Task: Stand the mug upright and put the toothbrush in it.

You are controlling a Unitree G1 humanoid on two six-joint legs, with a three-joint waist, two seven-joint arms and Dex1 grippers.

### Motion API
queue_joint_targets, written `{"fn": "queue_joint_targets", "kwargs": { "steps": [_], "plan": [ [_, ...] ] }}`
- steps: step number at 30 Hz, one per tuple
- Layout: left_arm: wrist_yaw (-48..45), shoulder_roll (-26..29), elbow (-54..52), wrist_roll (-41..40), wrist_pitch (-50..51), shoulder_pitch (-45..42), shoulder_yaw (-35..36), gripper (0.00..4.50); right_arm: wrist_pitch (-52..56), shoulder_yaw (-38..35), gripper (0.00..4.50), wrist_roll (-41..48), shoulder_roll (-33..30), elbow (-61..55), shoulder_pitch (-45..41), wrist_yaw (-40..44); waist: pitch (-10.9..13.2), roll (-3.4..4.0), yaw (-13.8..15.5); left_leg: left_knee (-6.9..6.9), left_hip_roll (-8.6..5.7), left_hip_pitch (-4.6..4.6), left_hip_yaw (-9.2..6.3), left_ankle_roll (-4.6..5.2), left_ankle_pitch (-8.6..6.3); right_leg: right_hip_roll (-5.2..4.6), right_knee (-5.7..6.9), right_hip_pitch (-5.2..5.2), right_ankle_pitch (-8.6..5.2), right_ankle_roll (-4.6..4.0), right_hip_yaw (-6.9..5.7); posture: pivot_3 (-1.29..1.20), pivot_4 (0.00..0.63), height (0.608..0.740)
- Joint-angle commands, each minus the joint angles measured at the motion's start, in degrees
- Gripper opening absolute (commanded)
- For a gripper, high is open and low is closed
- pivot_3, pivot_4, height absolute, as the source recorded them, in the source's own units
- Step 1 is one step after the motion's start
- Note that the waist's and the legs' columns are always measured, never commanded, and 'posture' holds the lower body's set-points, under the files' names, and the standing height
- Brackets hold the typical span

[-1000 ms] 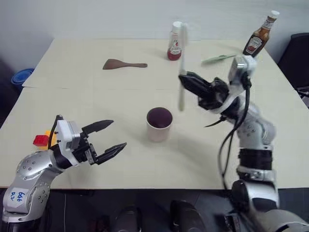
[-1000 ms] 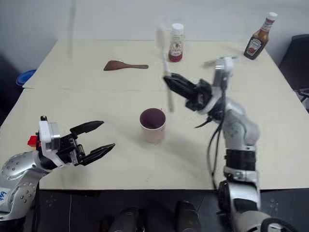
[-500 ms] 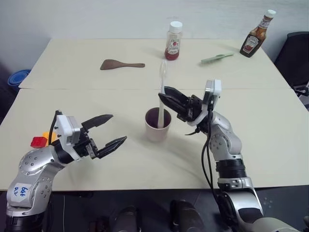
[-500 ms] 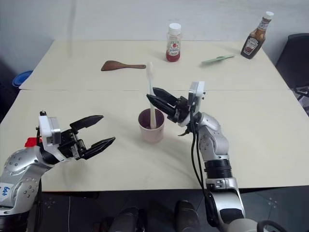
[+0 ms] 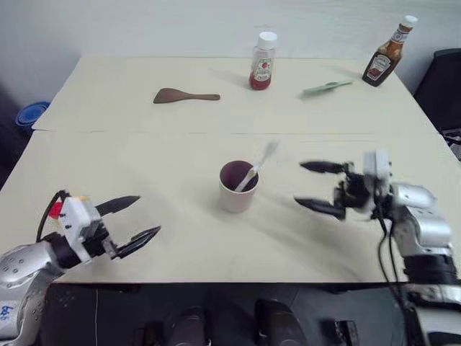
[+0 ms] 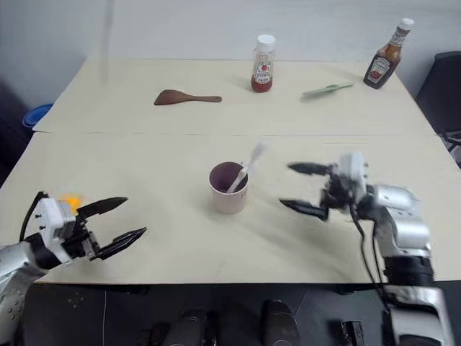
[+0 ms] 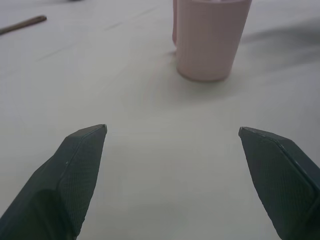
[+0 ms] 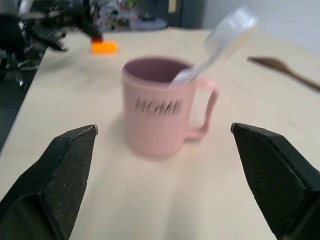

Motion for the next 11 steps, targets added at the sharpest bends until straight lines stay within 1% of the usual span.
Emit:
{"fn": "queue_joint_targets", "kwargs": {
  "steps": [1, 7, 11],
  "plan": [
    [-0.11, -0.4, 0.61, 1.53, -3.3, 1.57, 2.37, 4.5, -3.63, -2.01, 4.48, 0.56, -1.02, -0.48, 1.83, 2.19, 0.0, -0.01, 0.0, 0.02, 0.01, 0.02, 0.01, -0.01, 0.01, 0.0, -0.03, 0.0, 0.0, 0.0, 0.01, 0.0, 0.15, 0.74],
    [1.4, -1.52, -0.66, 4.63, -6.41, 3.07, 1.48, 4.5, -10.17, -2.56, 4.48, -0.57, -2.28, -0.2, 11.15, 6.38, 0.0, -0.02, 1.09, 0.01, 0.0, -0.01, -0.08, 0.0, -0.02, -0.08, 0.01, 0.04, -0.01, -0.02, -0.04, 0.0, 0.15, 0.74],
    [1.91, -0.9, -1.02, 6.92, -6.83, 3.93, 1.08, 4.5, -11.72, -2.55, 4.48, -0.48, -0.76, -0.95, 12.93, 3.6, 0.0, -0.02, 1.2, 0.06, -0.02, 0.05, -0.04, 0.03, -0.04, -0.11, -0.14, 0.08, 0.0, 0.0, -0.02, 0.0, 0.15, 0.74]
  ]
}}
